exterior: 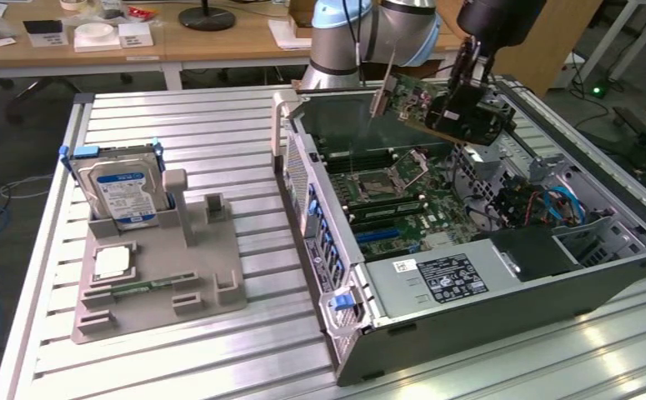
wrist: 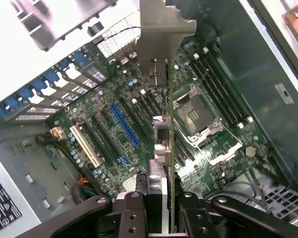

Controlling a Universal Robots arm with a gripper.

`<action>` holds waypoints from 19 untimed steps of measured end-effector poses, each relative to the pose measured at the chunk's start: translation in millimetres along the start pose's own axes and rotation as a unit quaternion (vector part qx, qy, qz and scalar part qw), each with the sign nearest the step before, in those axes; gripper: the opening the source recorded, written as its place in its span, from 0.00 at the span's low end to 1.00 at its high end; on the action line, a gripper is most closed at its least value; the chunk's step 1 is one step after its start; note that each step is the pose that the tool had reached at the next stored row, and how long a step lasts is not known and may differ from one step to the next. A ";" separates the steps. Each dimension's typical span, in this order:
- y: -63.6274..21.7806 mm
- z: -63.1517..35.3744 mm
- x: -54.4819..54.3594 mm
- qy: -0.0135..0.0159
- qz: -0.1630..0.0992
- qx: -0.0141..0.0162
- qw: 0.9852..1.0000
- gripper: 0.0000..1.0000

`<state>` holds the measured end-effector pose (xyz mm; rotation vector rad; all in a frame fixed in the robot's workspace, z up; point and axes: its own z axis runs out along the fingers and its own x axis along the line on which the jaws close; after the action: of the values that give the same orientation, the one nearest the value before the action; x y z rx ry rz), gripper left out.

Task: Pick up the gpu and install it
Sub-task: 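Insert the gpu into the slot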

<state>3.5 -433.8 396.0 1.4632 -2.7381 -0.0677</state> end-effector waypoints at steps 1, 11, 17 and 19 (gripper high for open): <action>0.0 0.0 0.0 0.000 -0.008 0.000 1.000 0.28; 0.0 0.7 0.0 0.003 -0.089 0.003 0.996 0.28; -0.1 2.2 -0.1 -0.007 -0.106 0.024 0.994 0.28; -0.2 2.6 -0.1 -0.010 -0.113 0.030 0.993 0.28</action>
<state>3.5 -433.8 393.3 1.7918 -2.5981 -0.0050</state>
